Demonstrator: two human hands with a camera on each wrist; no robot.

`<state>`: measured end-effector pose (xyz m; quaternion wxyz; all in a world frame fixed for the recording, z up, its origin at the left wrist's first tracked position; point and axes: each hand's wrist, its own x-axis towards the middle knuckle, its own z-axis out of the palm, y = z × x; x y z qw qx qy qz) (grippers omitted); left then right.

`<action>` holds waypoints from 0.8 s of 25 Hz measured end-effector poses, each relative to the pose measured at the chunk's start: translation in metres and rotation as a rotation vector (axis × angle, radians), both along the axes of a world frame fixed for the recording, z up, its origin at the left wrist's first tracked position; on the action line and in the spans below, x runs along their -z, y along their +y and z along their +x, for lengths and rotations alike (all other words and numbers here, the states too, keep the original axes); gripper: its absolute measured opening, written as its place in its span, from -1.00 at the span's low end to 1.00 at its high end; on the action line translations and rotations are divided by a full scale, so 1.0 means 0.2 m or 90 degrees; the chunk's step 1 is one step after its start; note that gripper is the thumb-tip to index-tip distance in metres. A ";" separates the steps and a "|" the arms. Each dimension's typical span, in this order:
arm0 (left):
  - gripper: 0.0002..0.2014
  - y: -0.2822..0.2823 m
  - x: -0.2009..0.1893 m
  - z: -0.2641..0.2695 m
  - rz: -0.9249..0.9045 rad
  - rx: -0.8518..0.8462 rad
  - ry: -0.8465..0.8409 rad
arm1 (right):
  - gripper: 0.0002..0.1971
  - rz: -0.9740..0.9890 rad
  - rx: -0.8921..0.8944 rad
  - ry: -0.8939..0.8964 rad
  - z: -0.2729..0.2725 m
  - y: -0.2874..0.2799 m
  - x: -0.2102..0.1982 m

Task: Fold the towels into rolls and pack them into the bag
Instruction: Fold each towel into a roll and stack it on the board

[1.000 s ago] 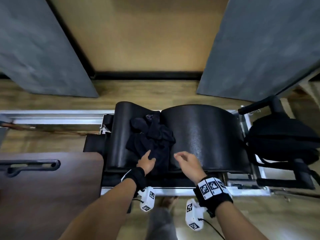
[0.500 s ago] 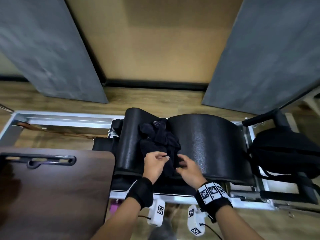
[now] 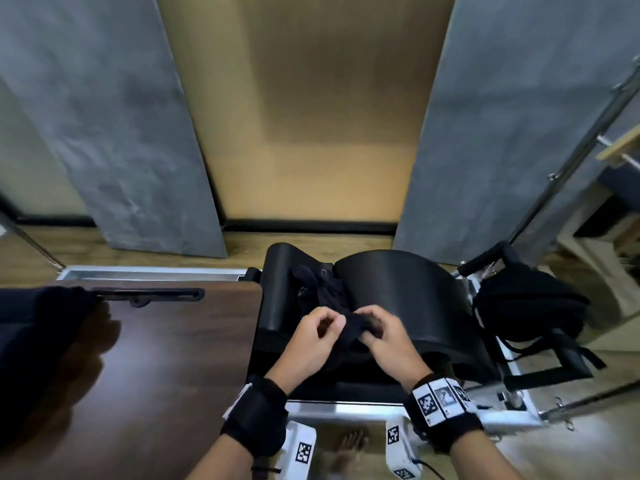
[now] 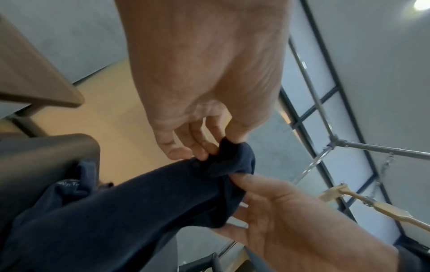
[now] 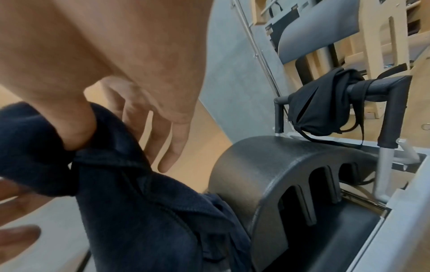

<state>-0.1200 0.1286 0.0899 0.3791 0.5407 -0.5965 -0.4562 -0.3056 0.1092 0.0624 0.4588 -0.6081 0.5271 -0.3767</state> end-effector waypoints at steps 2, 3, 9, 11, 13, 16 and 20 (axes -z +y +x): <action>-0.88 0.19 -0.10 0.03 -0.095 -0.013 -0.001 | -0.74 -0.039 0.046 -0.059 0.03 0.19 -0.14; -0.90 0.29 -0.15 0.05 -0.127 -0.015 0.002 | -0.77 -0.053 0.066 -0.087 0.05 0.28 -0.22; -0.60 0.72 -0.39 0.17 -0.144 0.015 0.117 | -0.71 -0.164 0.060 -0.110 0.21 0.71 -0.57; -0.68 0.82 -0.45 0.21 -0.155 -0.055 0.150 | -0.61 -0.160 0.028 -0.096 0.30 0.82 -0.62; -0.76 0.89 -0.50 0.28 -0.166 -0.104 0.158 | -0.53 -0.126 -0.020 -0.087 0.39 0.90 -0.65; -0.79 1.00 -0.55 0.40 -0.206 -0.115 0.110 | -0.54 -0.061 -0.090 -0.127 0.54 1.03 -0.70; -0.53 1.19 -0.64 0.63 -0.224 -0.107 0.118 | -0.38 -0.121 -0.144 -0.047 0.80 1.20 -0.77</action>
